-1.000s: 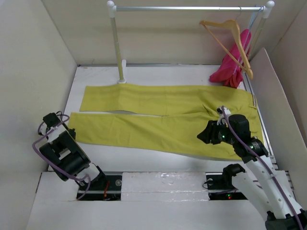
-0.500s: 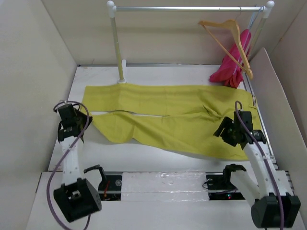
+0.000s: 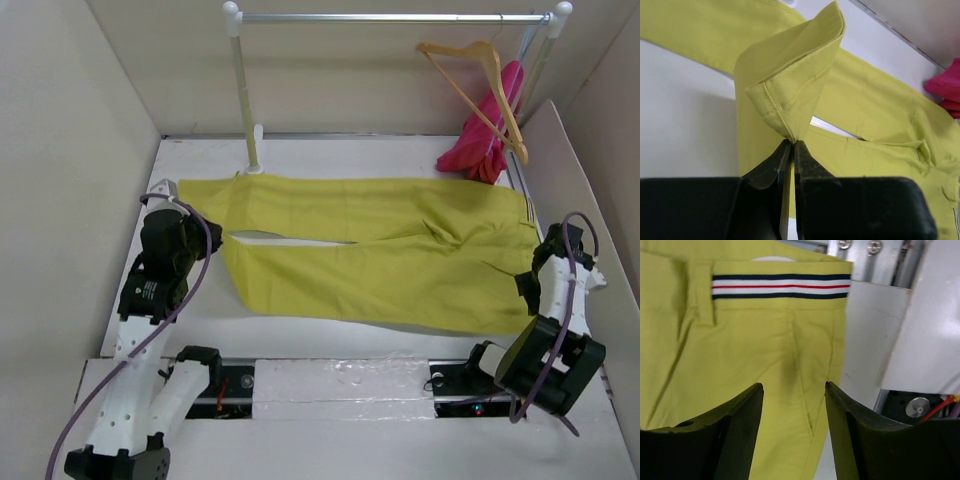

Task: Place the trousers on the hanger
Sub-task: Fold the trousers at the center of the board.

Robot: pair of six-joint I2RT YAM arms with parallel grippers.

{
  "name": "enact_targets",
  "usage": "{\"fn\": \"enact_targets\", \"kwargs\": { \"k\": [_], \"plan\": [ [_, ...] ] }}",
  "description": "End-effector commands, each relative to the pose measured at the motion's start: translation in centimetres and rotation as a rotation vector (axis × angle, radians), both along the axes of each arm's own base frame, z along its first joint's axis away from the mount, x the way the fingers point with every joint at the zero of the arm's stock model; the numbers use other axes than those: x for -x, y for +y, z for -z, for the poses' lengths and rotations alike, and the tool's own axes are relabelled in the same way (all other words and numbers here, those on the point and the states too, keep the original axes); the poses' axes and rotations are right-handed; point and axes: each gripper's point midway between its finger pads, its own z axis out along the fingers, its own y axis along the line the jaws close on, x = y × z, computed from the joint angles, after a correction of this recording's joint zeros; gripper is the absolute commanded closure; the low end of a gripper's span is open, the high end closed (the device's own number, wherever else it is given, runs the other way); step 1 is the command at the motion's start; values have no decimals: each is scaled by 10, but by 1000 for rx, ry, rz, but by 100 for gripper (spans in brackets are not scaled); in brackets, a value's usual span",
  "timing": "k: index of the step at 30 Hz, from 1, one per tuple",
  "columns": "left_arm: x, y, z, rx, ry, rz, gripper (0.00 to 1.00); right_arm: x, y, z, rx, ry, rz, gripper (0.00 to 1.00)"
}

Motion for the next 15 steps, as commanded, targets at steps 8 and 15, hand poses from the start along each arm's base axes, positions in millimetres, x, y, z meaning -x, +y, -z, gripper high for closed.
{"fn": "enact_targets", "kwargs": {
  "k": [8, 15],
  "plan": [
    [-1, -9, -13, -85, -23, 37, 100, 32, -28, 11, -22, 32, 292, 41],
    [-5, 6, -27, -131, -36, -36, 100, 26, -31, 45, -95, 49, 313, 43]
  ]
}}
